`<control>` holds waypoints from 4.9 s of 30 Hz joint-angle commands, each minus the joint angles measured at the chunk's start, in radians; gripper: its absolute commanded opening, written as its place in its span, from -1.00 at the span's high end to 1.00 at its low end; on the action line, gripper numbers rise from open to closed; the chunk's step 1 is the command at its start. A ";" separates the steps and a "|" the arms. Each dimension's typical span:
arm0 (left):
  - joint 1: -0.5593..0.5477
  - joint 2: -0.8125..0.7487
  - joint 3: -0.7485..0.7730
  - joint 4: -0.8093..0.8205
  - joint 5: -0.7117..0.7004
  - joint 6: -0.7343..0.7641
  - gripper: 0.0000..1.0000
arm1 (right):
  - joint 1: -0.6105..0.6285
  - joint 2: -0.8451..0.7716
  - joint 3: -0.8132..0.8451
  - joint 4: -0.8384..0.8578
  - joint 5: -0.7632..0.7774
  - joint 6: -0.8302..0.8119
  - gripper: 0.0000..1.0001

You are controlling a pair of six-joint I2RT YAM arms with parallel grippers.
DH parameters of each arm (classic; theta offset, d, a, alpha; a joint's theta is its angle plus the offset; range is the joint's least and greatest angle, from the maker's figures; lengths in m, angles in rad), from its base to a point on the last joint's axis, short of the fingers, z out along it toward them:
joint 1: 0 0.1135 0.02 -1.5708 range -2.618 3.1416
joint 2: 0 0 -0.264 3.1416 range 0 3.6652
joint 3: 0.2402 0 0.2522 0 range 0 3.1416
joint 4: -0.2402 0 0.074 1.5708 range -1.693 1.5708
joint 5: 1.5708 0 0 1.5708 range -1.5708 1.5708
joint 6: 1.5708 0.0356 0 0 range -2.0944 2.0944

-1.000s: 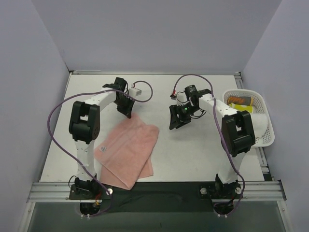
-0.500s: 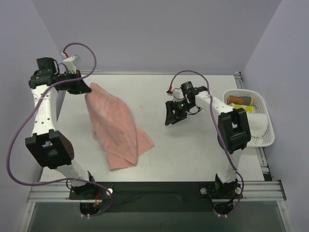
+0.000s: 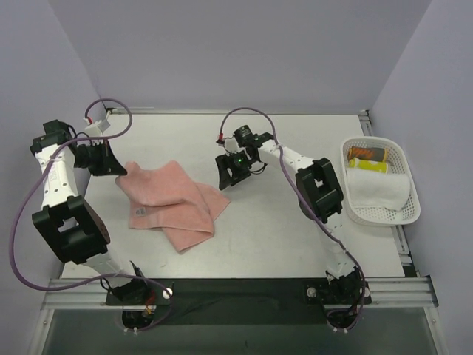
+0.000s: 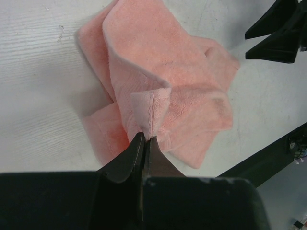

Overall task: Roll the towels
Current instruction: Flatten the towel

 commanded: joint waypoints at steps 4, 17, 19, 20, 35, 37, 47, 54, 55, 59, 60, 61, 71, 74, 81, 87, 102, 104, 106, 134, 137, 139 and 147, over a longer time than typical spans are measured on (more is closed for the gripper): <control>0.005 -0.062 0.019 -0.016 0.009 0.013 1.00 | 0.093 0.110 0.103 -0.023 0.109 -0.010 -0.19; 0.004 -0.015 0.003 0.027 0.017 -0.043 1.00 | 0.041 0.176 0.091 -0.102 0.072 -0.016 1.00; 0.004 -0.001 0.010 0.025 0.015 -0.040 1.00 | 0.003 0.106 0.016 -0.105 0.059 -0.026 1.00; 0.001 0.013 0.015 0.027 0.009 -0.039 1.00 | -0.023 0.075 -0.013 -0.105 0.054 -0.029 1.00; -0.019 0.265 0.173 0.105 -0.407 -0.011 1.00 | -0.289 -0.565 -0.690 -0.380 0.200 -0.361 1.00; -0.051 0.295 0.194 0.120 -0.467 0.000 1.00 | -0.251 -0.592 -0.711 -0.470 0.204 -0.436 1.00; -0.162 0.346 0.219 0.145 -0.563 0.009 1.00 | -0.246 -0.553 -0.456 -0.668 0.026 -0.572 -0.20; -0.177 0.337 0.217 0.151 -0.537 0.000 1.00 | -0.324 -0.222 -0.096 -0.595 0.029 -0.385 0.38; -0.177 0.335 0.222 0.151 -0.535 0.000 1.00 | -0.321 -0.209 -0.093 -0.627 0.026 -0.388 0.37; -0.176 0.340 0.240 0.151 -0.522 -0.013 1.00 | -0.301 -0.224 -0.200 -0.656 0.040 -0.429 0.08; -0.177 0.341 0.242 0.152 -0.514 -0.016 1.00 | -0.298 -0.235 -0.249 -0.651 0.048 -0.438 0.03; -0.179 0.343 0.245 0.152 -0.505 -0.017 1.00 | -0.295 -0.236 -0.265 -0.626 0.052 -0.434 0.00; -0.193 0.378 0.266 0.151 -0.451 -0.056 1.00 | -0.179 -0.095 -0.095 -0.438 0.198 -0.288 0.02; -0.194 0.381 0.271 0.152 -0.440 -0.065 1.00 | -0.143 -0.036 -0.033 -0.408 0.252 -0.268 0.06; -0.193 0.371 0.262 0.154 -0.445 -0.068 1.00 | -0.094 0.052 0.014 -0.397 0.276 -0.239 0.07; -0.194 0.395 0.283 0.155 -0.457 -0.063 1.00 | -0.140 -0.038 -0.145 -0.420 0.264 -0.265 1.00; -0.190 0.460 0.328 0.149 -0.529 -0.007 1.00 | -0.367 -0.459 -0.573 -0.484 0.353 -0.474 1.00; -0.193 0.461 0.326 0.148 -0.511 0.006 1.00 | -0.375 -0.439 -0.544 -0.484 0.339 -0.458 0.87; -0.194 0.460 0.322 0.146 -0.505 0.006 1.00 | -0.386 -0.422 -0.511 -0.481 0.335 -0.428 0.44; -0.194 0.510 0.343 0.136 -0.448 0.013 1.00 | -0.450 -0.123 -0.291 -0.358 0.467 -0.199 0.29; -0.200 0.521 0.357 0.132 -0.440 0.015 0.96 | -0.453 -0.115 -0.286 -0.354 0.457 -0.207 0.70; -0.200 0.529 0.362 0.128 -0.433 0.018 0.87 | -0.453 -0.117 -0.285 -0.358 0.457 -0.210 1.00; -0.203 0.575 0.429 0.117 -0.426 0.003 0.21 | -0.461 -0.167 -0.297 -0.357 0.448 -0.216 1.00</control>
